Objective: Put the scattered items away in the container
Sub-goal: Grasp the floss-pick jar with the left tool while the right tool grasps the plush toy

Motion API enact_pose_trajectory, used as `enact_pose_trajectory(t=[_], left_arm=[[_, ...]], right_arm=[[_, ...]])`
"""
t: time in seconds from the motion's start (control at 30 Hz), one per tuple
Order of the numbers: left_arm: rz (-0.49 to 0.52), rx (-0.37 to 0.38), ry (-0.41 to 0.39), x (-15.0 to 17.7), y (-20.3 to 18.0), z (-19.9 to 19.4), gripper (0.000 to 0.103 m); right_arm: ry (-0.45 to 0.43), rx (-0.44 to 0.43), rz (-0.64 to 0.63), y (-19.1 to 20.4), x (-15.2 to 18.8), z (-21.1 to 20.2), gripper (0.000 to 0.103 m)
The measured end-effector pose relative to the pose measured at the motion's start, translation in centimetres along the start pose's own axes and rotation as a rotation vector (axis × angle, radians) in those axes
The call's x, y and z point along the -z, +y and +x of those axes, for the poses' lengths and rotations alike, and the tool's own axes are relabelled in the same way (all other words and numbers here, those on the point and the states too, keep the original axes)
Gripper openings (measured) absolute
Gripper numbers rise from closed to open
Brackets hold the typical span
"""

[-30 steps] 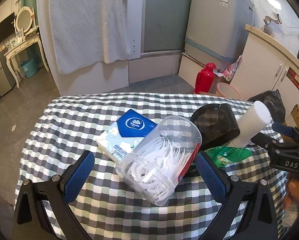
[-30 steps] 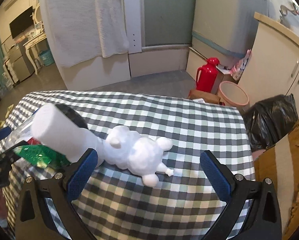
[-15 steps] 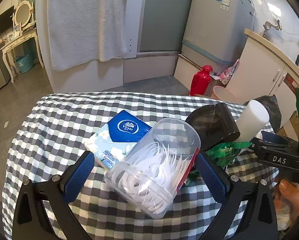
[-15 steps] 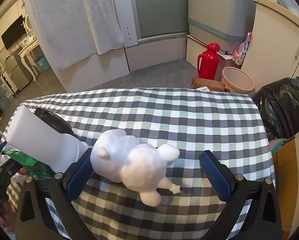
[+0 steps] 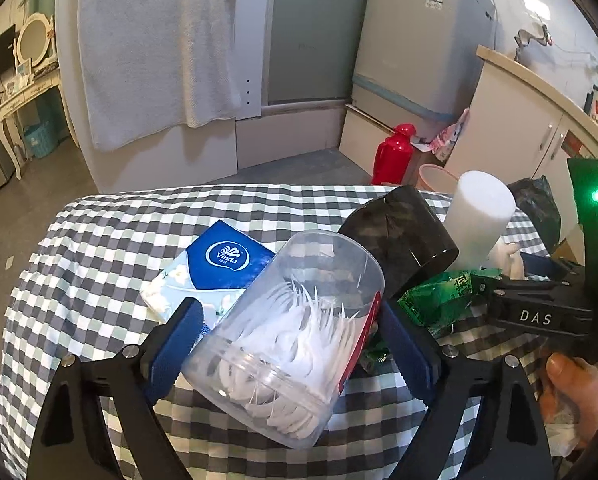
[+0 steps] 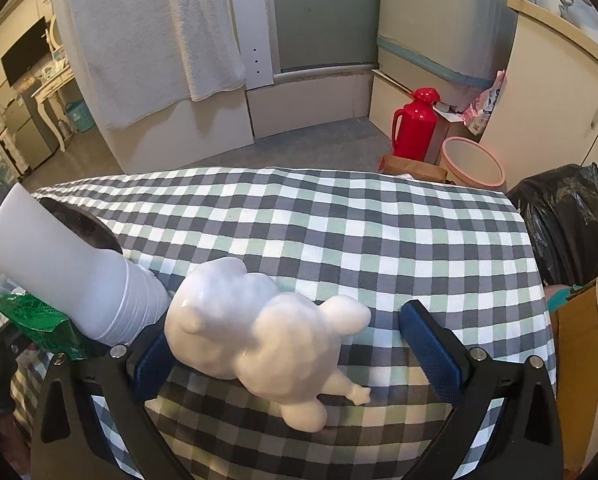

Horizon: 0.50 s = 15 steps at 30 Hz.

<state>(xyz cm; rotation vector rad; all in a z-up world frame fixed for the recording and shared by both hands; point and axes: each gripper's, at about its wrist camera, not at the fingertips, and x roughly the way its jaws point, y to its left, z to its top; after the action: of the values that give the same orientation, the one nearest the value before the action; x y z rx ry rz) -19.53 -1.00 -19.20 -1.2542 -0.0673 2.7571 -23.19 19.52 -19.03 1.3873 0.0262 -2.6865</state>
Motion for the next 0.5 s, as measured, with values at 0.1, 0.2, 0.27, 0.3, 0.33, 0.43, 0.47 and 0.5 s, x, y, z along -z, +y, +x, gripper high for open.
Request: enact_pose_trajectory(t=[0.1,0.2,0.27,0.3,0.33,0.43,0.47,0.5], left_arm=[[-0.007,-0.001,0.000,-0.1,-0.1,-0.1,0.085],[-0.011,-0.003,0.001,0.1,-0.2,-0.4,0.081],[-0.013,-0.003,0.001,0.1,-0.3,-0.7,0.077],[-0.014,-0.002,0.001,0.2,-0.3,-0.9,0.075],[-0.015,-0.002,0.001,0.2,-0.3,-1.0,0.073],[-0.018,-0.004,0.001,0.3,-0.3,-1.4,0.070],[-0.020,-0.004,0.000,0.3,-0.3,-1.5,0.069],[-0.023,-0.005,0.000,0.3,-0.3,-1.6,0.068]], right_arm=[[-0.008,-0.002,-0.005,0.0,0.1,-0.4,0.073],[-0.004,-0.013,-0.008,0.0,0.2,-0.7,0.068],[-0.009,-0.023,-0.004,-0.3,0.3,-1.0,0.068],[-0.009,-0.028,-0.003,-0.3,0.3,-1.1,0.068],[-0.010,-0.034,-0.003,-0.4,0.4,-1.2,0.068],[-0.016,-0.047,-0.010,-0.3,0.6,-1.7,0.068],[-0.020,-0.050,-0.013,-0.2,0.7,-2.0,0.068],[-0.023,-0.053,-0.015,-0.2,0.8,-2.2,0.068]])
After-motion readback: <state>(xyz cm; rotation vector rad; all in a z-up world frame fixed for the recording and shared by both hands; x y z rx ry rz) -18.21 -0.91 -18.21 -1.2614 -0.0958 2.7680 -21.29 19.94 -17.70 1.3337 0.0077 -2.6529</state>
